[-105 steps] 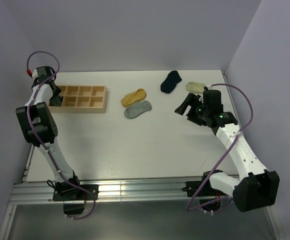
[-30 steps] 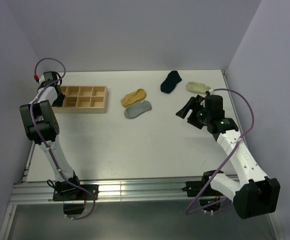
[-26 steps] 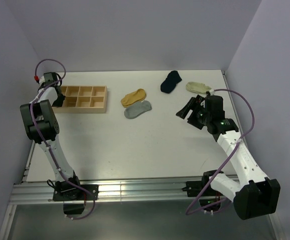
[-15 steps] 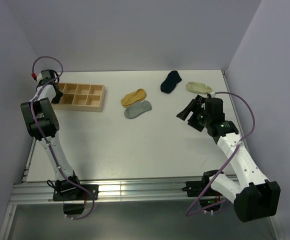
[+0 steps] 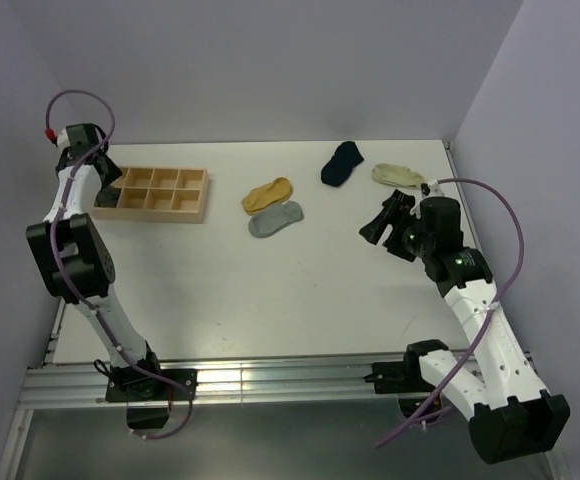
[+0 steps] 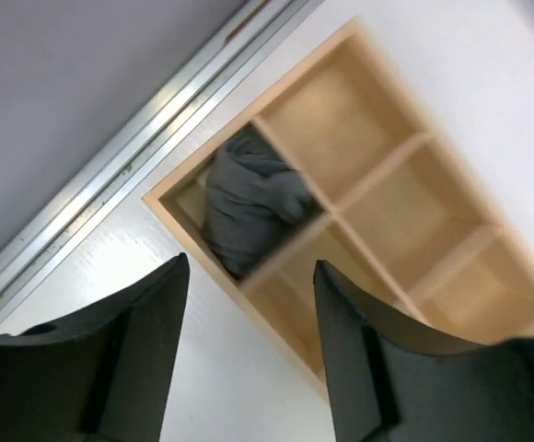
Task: Roll the socks
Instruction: Move the sock to the center of the board.
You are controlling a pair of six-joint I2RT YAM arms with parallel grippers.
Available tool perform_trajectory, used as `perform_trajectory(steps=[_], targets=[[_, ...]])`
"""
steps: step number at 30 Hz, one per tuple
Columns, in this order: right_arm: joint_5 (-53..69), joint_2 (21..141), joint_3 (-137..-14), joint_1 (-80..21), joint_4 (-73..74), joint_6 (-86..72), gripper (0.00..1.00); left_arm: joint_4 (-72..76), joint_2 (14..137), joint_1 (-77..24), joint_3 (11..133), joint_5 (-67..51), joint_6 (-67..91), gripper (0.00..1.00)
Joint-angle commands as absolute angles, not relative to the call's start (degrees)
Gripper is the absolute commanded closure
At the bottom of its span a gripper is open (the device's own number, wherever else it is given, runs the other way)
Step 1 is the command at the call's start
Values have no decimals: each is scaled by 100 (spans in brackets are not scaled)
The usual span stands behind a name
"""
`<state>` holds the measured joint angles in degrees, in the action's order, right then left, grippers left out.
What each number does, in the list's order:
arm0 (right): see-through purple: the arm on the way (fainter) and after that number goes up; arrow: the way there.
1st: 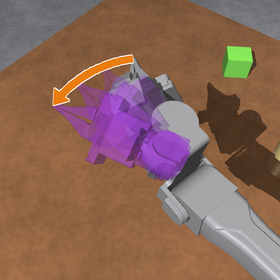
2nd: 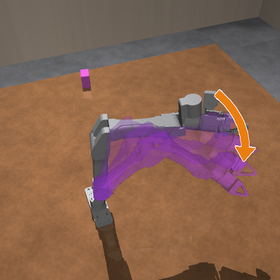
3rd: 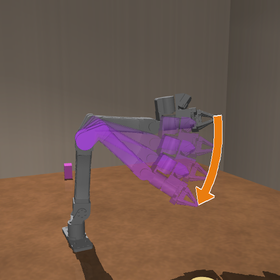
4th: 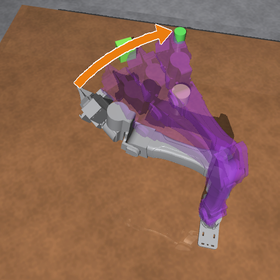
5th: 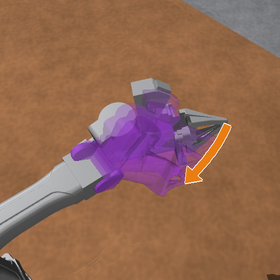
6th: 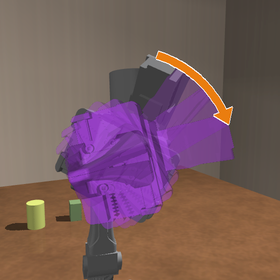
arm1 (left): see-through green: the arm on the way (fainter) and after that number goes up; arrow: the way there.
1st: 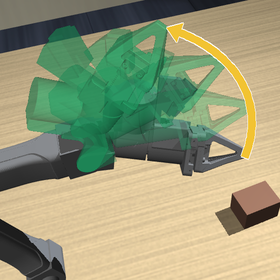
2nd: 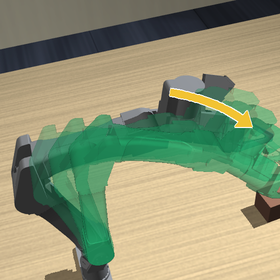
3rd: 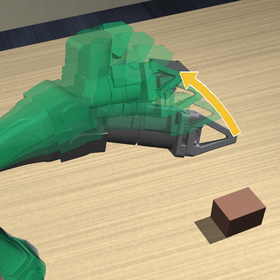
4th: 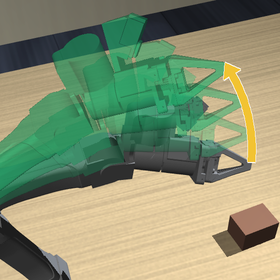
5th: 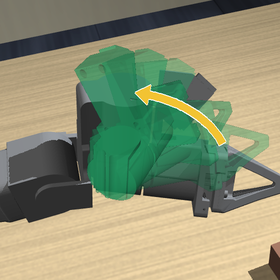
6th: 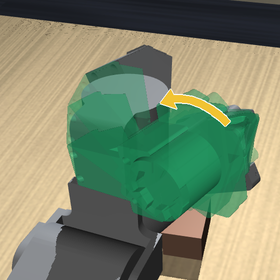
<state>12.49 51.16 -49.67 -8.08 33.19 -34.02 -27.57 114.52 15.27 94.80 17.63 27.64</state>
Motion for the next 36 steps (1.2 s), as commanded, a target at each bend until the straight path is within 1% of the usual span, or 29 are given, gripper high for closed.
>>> perform_trajectory(steps=[1,2,5,7,9,12,16,17,21,23,26,31,36], targets=[[1345,4852,-5265,-765,3595,-2971,18,-2803,10214,1161,9449,1942,2628,37],[1336,4704,-5239,-756,3603,-2962,18,-2830,9952,1012,9370,1890,2645,35],[1458,4448,-5116,-756,3630,-2927,18,-2734,9546,696,9080,1732,2680,33],[1538,4377,-5028,-765,3639,-2901,18,-2550,9142,450,8650,1556,2619,32],[1687,4333,-4984,-765,3691,-2883,18,-2347,8835,10,8263,1538,2558,35],[1845,4167,-4887,-765,3779,-2857,18,-1961,8570,-737,7754,1310,2619,36],[1872,3895,-4685,-765,3867,-2752,18,-1469,8630,-1589,7322,1380,2680,36],[1863,3833,-4632,-765,3885,-2725,18,-1407,8692,-1904,7278,1423,2750,37],[1837,3709,-4474,-765,3998,-2663,18,-1187,9366,-2644,7382,1494,2865,37],[1854,3700,-4474,-765,4060,-2663,18,-1108,9823,-3047,7618,1573,2865,38],[1811,3709,-4447,-765,4026,-2689,19,-915,10491,-3365,8014,1416,2769,39],[1705,3911,-4474,-765,3990,-2865,19,-976,11512,-3559,8892,1187,2549,40],[1635,3955,-4412,-765,3902,-2988,20,-905,12225,-3577,9193,915,2443,41]])
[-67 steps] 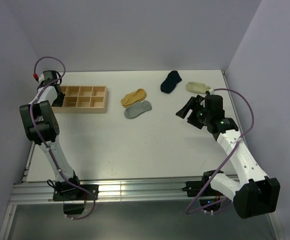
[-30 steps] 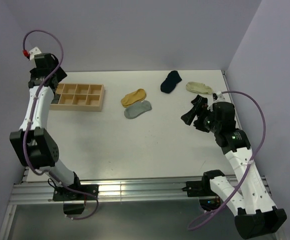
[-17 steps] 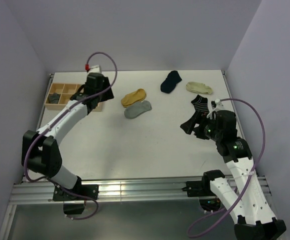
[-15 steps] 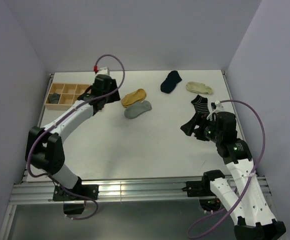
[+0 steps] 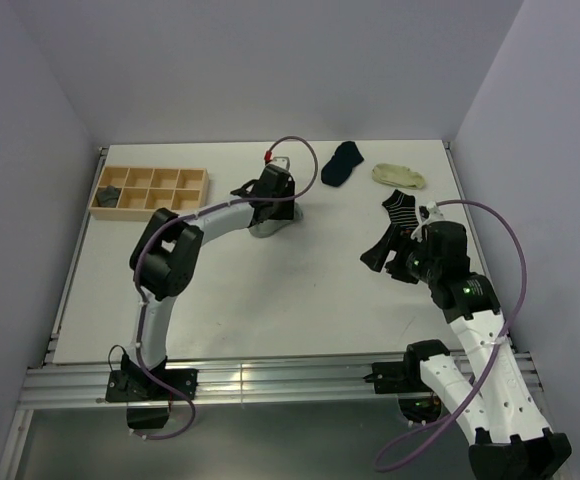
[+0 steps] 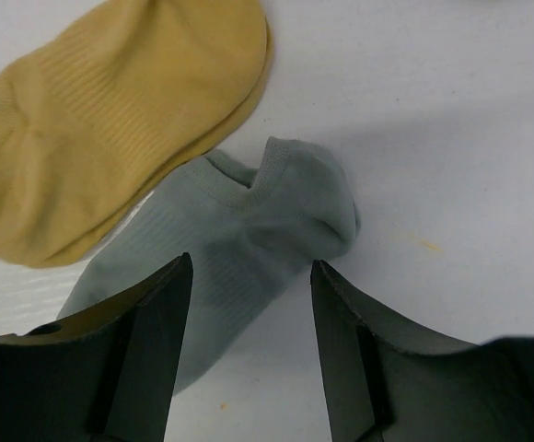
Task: Roll the socks
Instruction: Move the sock to the center of the board.
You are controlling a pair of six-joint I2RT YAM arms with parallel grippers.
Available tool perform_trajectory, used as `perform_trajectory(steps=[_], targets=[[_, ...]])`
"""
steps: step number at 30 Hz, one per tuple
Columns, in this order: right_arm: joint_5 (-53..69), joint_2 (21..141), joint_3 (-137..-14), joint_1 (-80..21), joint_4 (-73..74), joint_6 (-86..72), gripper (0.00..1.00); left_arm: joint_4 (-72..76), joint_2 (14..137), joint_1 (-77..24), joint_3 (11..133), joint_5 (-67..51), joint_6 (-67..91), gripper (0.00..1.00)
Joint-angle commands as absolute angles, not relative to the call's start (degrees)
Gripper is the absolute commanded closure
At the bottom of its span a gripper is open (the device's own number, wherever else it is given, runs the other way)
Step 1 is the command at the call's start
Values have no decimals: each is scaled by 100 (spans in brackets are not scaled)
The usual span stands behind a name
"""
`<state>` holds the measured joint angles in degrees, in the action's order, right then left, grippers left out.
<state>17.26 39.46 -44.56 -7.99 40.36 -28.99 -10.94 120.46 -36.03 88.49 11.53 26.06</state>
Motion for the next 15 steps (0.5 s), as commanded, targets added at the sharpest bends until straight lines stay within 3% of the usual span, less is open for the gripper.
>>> perform_trajectory(steps=[1,7,15], targets=[[1626,3955,-4403,-756,3902,-3006,20,-923,12295,-3568,9211,844,2443,41],[1608,4043,-4245,-765,3788,-3085,20,-984,12410,-3656,8684,440,2259,42],[1793,4289,-4192,-765,3490,-3226,21,-677,10892,-4183,6348,158,1619,41]])
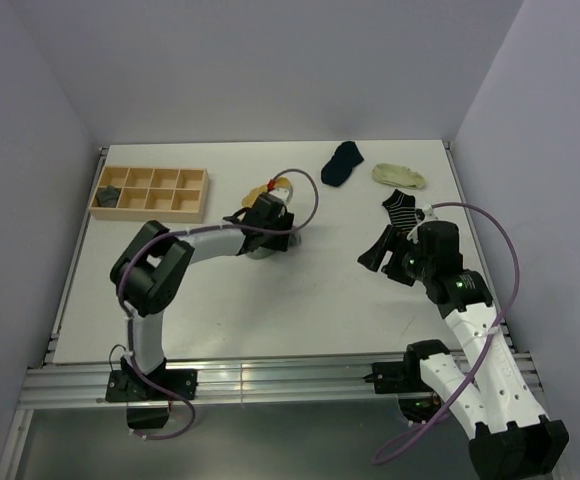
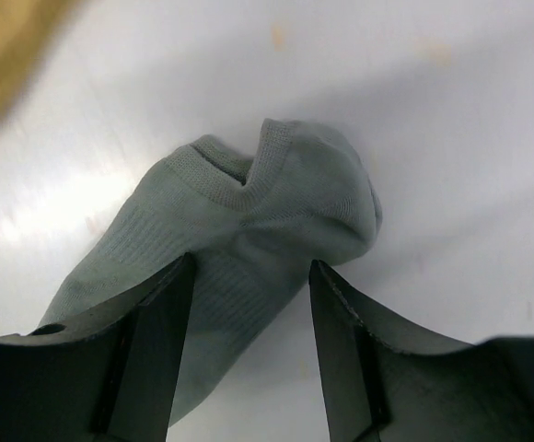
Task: Roll the socks
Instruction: Move the sock to the center of the board, then adjust the sock at the center of the board.
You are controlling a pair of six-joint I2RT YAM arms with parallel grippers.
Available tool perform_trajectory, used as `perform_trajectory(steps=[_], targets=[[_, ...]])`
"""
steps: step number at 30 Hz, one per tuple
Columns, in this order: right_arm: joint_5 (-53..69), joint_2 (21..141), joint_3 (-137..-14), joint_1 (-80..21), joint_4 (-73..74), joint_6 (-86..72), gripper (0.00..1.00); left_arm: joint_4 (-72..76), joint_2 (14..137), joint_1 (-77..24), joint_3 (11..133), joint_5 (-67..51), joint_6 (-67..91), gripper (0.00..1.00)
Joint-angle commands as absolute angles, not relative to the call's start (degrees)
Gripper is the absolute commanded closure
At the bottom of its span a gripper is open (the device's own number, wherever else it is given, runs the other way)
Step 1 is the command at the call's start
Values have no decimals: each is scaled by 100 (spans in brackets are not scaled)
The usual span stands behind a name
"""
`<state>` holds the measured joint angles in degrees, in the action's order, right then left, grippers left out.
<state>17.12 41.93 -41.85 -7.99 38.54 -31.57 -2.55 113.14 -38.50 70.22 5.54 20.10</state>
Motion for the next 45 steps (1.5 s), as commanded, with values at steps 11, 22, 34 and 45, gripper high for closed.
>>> perform_trajectory(steps=[11,22,34,45], targets=[[2048,4965,-4359,-992,3068,-3287,27,-755,8377,-4570,5370,1599,2327,38],[1266,6388,-4790,-2775,2479,-3621,30,-1336,8595,-4149,4993,1441,3972,48],[1265,8770,-5950,-3612,1934,-3436,51,-984,9149,-3771,4992,1283,3727,54],[1644,9993,-5881,-3788,1196,-3348,67,-484,9720,-3762,5255,1538,2981,52]])
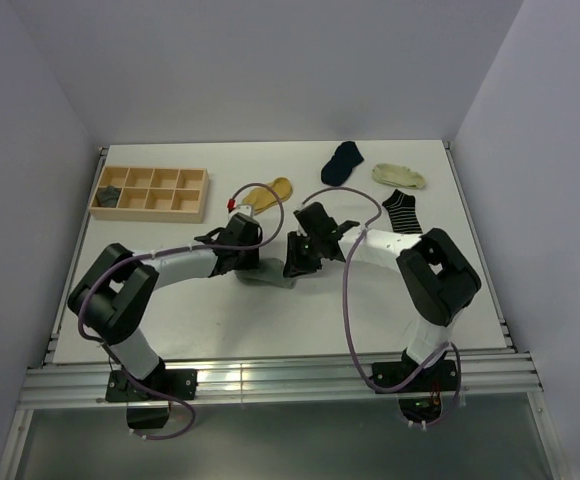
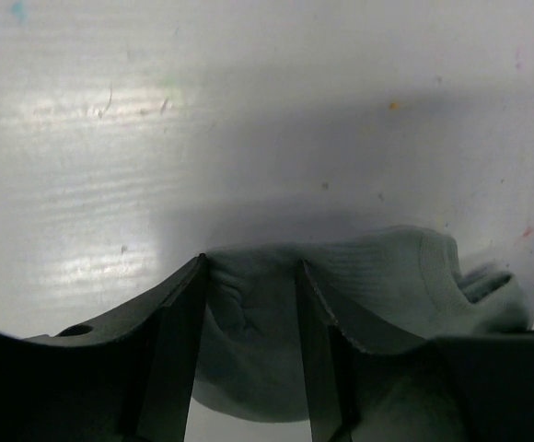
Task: Roll the socks
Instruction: Adjust the sock at the center of the board.
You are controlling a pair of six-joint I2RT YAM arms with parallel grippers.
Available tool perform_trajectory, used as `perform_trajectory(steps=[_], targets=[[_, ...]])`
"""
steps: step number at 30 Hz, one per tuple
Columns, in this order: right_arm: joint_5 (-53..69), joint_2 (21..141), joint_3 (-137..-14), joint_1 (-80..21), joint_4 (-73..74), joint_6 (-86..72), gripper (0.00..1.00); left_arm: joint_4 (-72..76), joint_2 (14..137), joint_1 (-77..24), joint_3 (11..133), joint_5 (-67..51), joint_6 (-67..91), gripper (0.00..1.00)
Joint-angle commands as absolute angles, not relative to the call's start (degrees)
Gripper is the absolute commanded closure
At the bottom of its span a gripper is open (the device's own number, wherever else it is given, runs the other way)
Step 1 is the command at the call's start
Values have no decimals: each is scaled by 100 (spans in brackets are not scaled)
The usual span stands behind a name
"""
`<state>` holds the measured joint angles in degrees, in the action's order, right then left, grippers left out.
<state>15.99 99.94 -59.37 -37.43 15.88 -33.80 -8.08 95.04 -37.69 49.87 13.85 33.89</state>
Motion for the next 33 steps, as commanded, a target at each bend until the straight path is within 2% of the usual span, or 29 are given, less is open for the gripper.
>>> perform_trajectory(steps=[1,10,19,23,26,28,31,33], targets=[[1565,10002,-5697,-3788,1161,-3392,67,-353,9843,-3762,5308,1564,2901,51],[1582,9001,-4764,-3806,1291,-3964,67,500,10389,-3753,6257,1538,1785,46],[388,7148,-4808,-3736,2127,-3937,61,256,9036,-3805,5881,1485,1977,38],[-333,6689,-4641,-3613,2513,-4131,53,9,8631,-4497,5564,1766,2503,37],[-387,6426,-4378,-3279,2663,-4218,50,-281,8631,-5095,5546,2064,2802,35],[-334,6233,-4133,-2912,2742,-4306,49,-343,8841,-5395,5598,2284,2830,35],[-246,5793,-3790,-2393,2786,-4333,40,-500,9306,-5975,5870,2873,2681,36],[-158,5478,-3605,-2154,2821,-4298,39,-632,9692,-6318,6125,3181,2584,38]])
